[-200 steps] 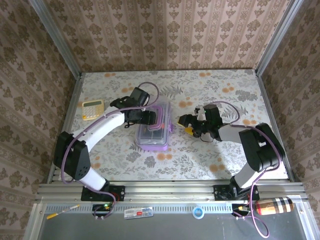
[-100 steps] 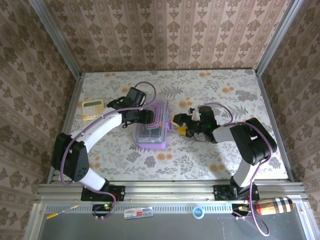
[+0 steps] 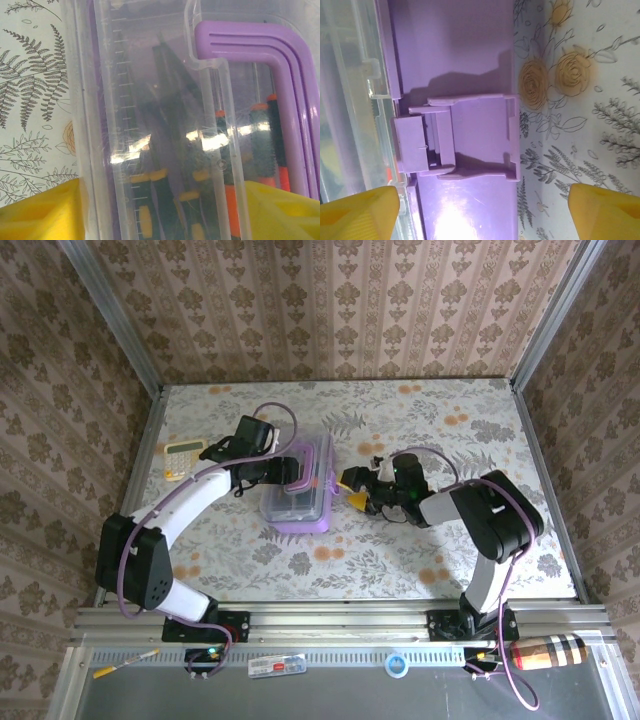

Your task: Pack the tool kit

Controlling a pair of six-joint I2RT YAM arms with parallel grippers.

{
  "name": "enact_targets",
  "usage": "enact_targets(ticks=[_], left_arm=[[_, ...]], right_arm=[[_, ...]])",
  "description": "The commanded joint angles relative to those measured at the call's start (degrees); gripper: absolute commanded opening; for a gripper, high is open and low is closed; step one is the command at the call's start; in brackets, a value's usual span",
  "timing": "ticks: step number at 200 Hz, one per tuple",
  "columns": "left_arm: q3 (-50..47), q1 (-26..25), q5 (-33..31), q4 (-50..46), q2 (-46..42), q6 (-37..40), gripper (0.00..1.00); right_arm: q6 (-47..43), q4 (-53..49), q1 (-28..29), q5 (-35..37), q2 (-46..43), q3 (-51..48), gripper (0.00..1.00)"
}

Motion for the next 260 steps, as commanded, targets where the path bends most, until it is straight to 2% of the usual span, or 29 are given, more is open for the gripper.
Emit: enact_targets(ticks=[1, 54, 168, 207, 260], left_arm=[[-4.84, 1.05, -1.30, -7.99, 3.98, 1.20, 0.58], [-4.62, 1.07, -0.83, -8.24, 3.08, 1.12, 0.57], [-4.07, 1.06, -0.56, -8.78, 2.49, 1.29, 0.56], [-3.81, 1.05, -0.50, -9.18, 2.12, 1.47, 0.56], [-3.09, 1.05, -0.39, -9.74, 2.55, 1.56, 0.56]], right_arm=[[1.45, 5.12, 0.68, -1.86, 1.58, 2.30, 0.92], [3.17, 5.81, 0.79, -1.52, 4.44, 3.89, 0.92], [3.17, 4.09, 0.88, -4.01, 3.63, 5.84, 0.89], [-2.61, -5.54, 0.87, -3.51, 2.85, 7.13, 0.89], [0.33, -0.06, 0.88, -5.84, 5.83, 9.13, 0.89]])
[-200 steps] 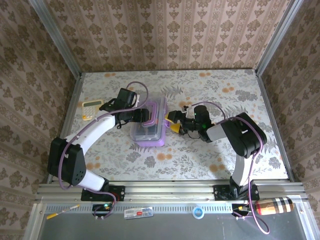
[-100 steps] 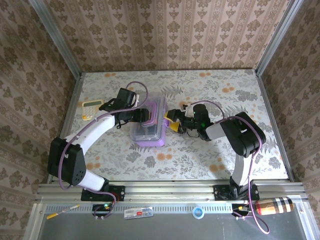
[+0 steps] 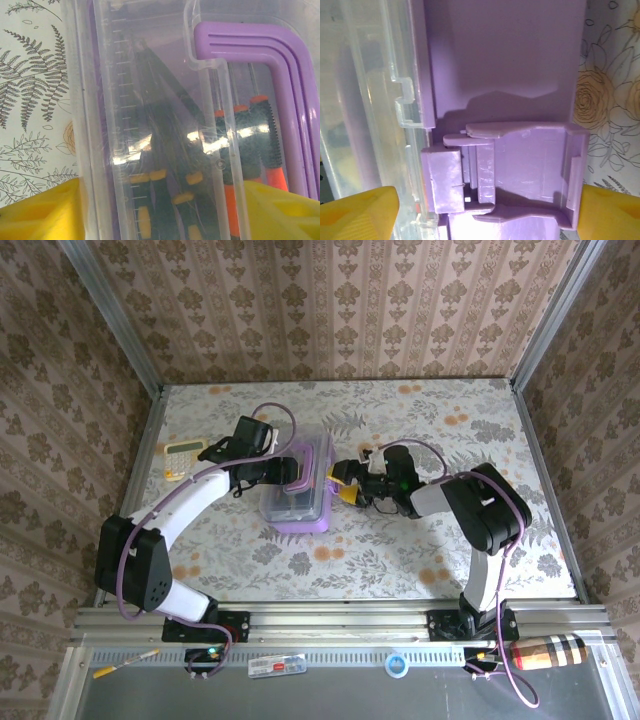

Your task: Pack the tool kit

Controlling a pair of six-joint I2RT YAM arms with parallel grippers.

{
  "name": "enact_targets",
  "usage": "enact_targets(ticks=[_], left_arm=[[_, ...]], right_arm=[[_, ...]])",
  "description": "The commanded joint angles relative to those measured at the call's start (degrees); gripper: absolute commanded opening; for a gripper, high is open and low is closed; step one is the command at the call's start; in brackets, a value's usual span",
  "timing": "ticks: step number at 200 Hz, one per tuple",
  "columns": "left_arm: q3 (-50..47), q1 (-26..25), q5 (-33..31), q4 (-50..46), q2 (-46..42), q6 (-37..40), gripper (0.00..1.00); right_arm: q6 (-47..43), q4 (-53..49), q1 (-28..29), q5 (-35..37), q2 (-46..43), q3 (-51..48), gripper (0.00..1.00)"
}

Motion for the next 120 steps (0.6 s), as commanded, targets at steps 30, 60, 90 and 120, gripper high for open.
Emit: enact_targets(ticks=[30, 60, 90, 120], left_arm=[[-2.53, 0.77, -0.89, -10.06, 3.46, 1.49, 0.56], [-2.29, 0.72, -0.81, -9.94, 3.55, 1.42, 0.56], [-2.46, 0.77, -0.63, -9.82, 3.77, 1.36, 0.55], [-2.58, 0.72, -0.63, -9.58, 3.90, 1.37, 0.55]], right_arm=[[2.01, 5.24, 0.25, -3.08, 2.18, 1.61, 0.89], [1.66, 5.23, -0.04, -3.22, 1.50, 0.78, 0.89], [1.77, 5.57, -0.60, -3.30, -0.28, -0.70, 0.89], [0.52, 2.91, -1.20, -2.47, -3.30, -1.64, 0.87]])
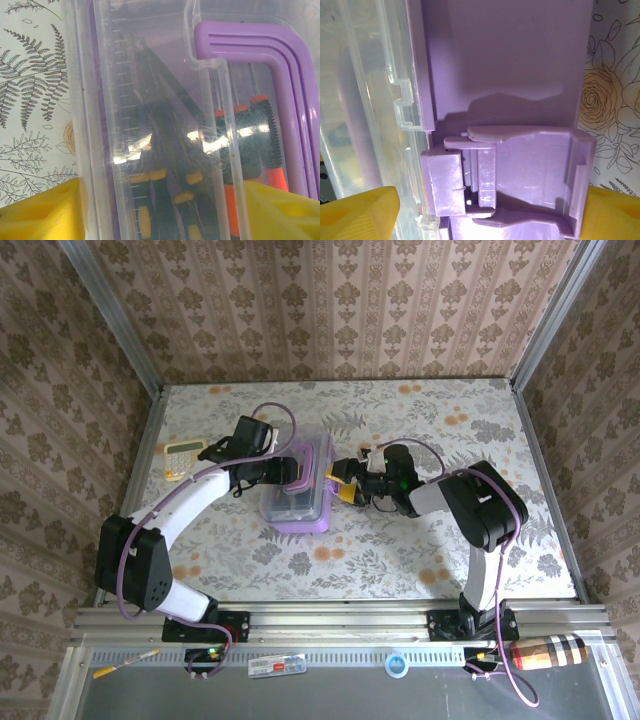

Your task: Pack the tool kit

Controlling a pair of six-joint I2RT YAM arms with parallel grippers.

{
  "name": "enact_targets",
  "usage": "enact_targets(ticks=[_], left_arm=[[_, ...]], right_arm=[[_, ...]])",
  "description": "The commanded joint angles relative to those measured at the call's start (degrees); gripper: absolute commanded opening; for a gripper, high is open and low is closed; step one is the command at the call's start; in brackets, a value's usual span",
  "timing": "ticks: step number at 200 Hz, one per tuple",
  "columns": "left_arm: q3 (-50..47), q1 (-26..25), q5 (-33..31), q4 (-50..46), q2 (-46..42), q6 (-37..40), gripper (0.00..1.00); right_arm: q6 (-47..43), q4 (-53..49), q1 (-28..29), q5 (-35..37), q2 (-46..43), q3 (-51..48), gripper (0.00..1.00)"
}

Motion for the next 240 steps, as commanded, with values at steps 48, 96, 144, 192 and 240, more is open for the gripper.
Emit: enact_targets(ticks=[48, 96, 144, 192, 240], left_arm=[[-2.71, 0.68, -0.17, -8.60, 4.48, 1.04, 0.55], [-2.12, 0.73, 0.35, -8.69, 5.26, 0.95, 0.55], [-1.77, 0.62, 0.36, -9.04, 5.14, 0.77, 0.55], [-1.66, -0.48, 0.03, -9.06, 5.70, -0.37, 0.55], [-1.06, -1.56, -0.99, -9.18, 6.63, -0.40, 0.55]], right_arm=[[-8.28, -13.53, -0.74, 2.55, -10.75, 0.32, 0.87], [-14.00, -23.74, -0.22, 6.13, -14.02, 2.22, 0.85], [-16.36, -28.18, -0.04, 9.47, -16.04, 3.13, 0.81], [-17.53, -29.38, 0.05, 11.02, -17.77, 3.02, 0.75], [-19.41, -32.27, -0.45, 11.04, -16.34, 4.11, 0.82]])
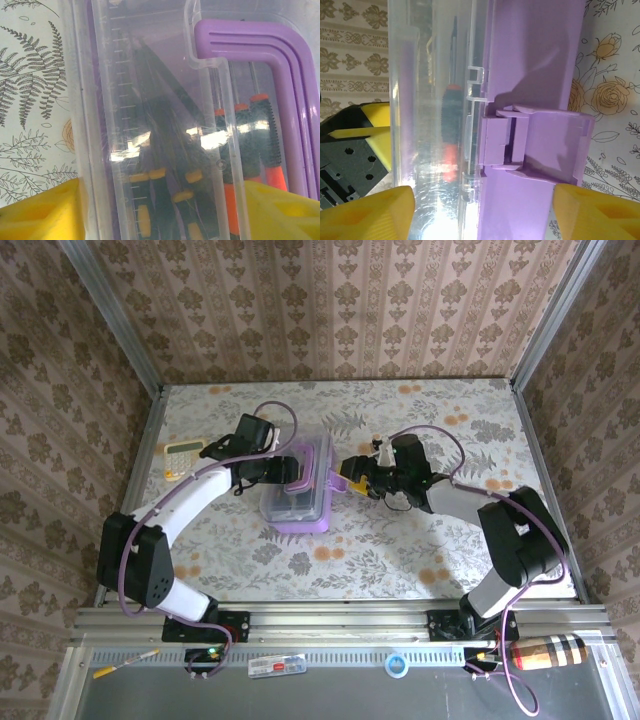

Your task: Pack the tool kit

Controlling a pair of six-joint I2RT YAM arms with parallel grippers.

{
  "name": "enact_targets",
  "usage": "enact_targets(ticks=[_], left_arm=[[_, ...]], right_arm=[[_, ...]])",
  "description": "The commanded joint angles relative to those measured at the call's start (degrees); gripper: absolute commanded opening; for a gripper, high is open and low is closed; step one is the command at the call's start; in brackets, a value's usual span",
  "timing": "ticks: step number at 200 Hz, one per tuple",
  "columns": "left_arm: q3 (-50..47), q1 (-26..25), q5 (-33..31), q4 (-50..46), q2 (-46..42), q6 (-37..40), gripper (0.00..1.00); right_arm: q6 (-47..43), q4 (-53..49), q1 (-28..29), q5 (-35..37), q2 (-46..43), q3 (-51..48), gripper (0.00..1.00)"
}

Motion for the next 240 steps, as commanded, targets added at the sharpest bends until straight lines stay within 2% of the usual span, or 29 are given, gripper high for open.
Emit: enact_targets(ticks=[1, 40, 85, 170, 240], left_arm=[[-3.16, -0.29, -0.13, -7.32, 5.02, -0.32, 0.55], [-3.59, 0.09, -0.16, -7.49, 4.98, 0.39, 0.54], [-3.64, 0.16, 0.11, -7.42, 4.59, 0.48, 0.54], [-2.96, 0.23, 0.28, -7.43, 4.53, 0.66, 0.53], [-2.37, 0.25, 0.02, -7.95, 4.80, 0.99, 0.53]], right_arm=[[-2.89, -2.98, -0.27, 1.42, 0.30, 1.88, 0.82], [-0.34, 2.98, -1.82, -0.83, 3.85, -0.03, 0.89], [5.00, 12.09, -1.73, -5.68, 10.32, 1.59, 0.89], [5.52, 14.16, -1.51, -10.36, 11.01, 2.87, 0.85], [4.26, 11.24, -2.06, -9.12, 6.13, 2.00, 0.76]])
